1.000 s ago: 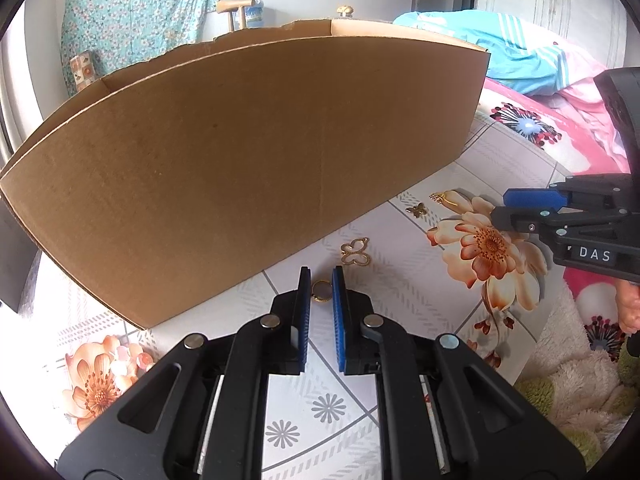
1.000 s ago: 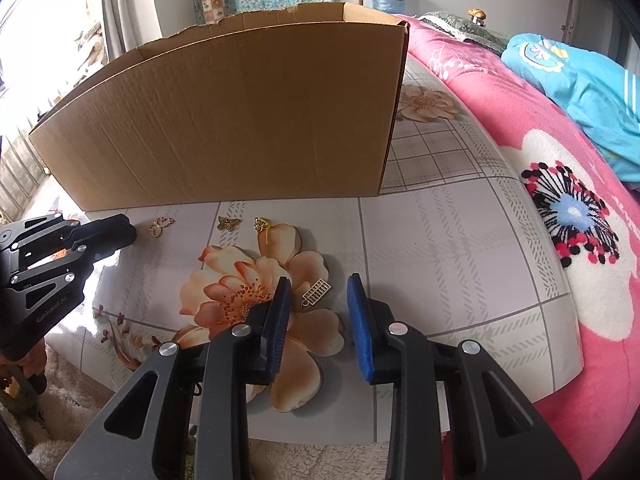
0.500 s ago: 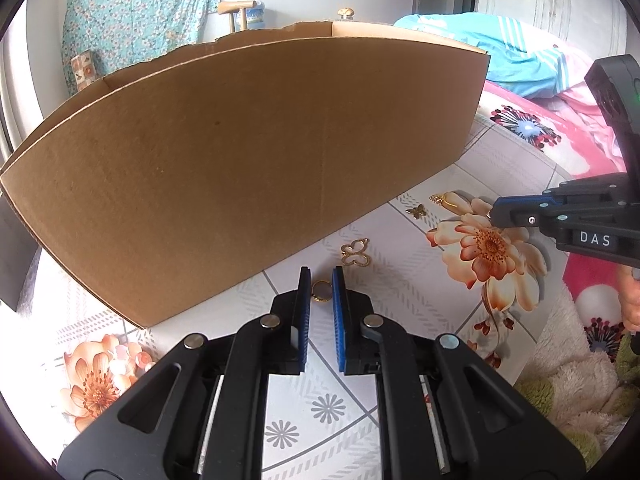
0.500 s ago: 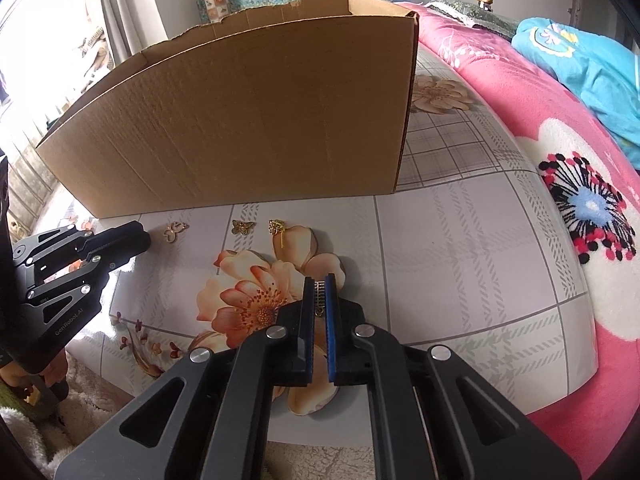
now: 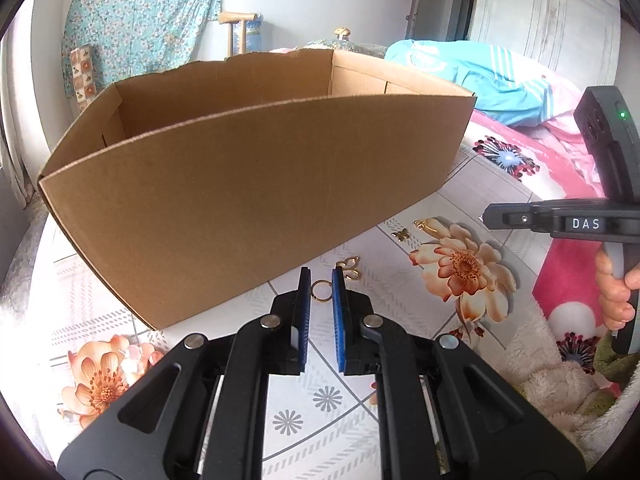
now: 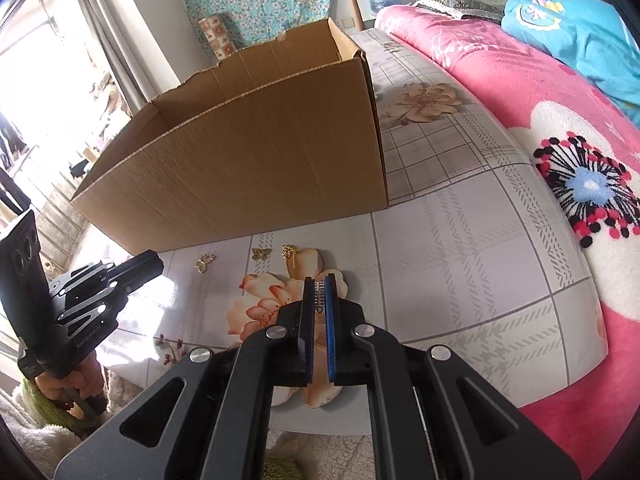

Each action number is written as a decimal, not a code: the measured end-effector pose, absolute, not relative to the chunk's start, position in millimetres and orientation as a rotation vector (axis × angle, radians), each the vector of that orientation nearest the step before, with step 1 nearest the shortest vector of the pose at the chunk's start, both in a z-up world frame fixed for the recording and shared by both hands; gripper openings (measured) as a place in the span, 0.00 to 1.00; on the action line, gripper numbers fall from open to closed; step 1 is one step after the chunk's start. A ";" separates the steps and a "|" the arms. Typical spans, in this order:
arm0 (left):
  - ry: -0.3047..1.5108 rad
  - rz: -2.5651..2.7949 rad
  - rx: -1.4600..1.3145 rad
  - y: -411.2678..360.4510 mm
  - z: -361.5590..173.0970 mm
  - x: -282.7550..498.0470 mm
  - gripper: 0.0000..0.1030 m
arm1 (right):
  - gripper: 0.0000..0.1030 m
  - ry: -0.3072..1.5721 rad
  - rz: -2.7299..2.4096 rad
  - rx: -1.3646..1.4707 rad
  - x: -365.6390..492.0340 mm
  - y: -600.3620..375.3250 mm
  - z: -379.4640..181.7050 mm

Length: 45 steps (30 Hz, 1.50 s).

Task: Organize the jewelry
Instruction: 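Lift the gold ring with the left gripper and carry it over the box, then lower the left gripper into the box and open it to drop the ring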

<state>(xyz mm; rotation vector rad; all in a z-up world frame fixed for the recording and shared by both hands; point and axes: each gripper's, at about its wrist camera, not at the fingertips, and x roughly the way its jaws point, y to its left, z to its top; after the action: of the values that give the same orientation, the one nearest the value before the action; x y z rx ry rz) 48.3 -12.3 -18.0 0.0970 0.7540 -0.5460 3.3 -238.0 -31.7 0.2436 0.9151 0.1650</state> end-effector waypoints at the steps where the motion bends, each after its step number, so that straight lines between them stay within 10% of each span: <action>1: 0.744 -0.550 0.085 -10.3 -13.4 46.0 0.09 | 0.05 0.904 0.173 0.252 1.1 -238.5 -29.4; 19: 0.691 -0.639 0.058 -23.0 109.4 119.6 0.09 | 0.05 0.670 0.474 0.107 66.0 -197.9 87.5; 32: 1.459 -0.662 -0.037 -48.1 -10.7 267.6 0.09 | 0.05 1.251 0.519 -0.016 202.0 -157.6 6.5; 45: 1.441 -0.573 0.036 -57.4 -16.6 281.2 0.09 | 0.05 1.258 0.503 -0.077 201.1 -160.5 4.8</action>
<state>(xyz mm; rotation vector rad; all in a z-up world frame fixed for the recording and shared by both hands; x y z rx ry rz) 281.2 -57.4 -16.6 0.0361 1.4406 -0.5730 201.1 -160.5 4.8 -0.0773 1.2583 0.5028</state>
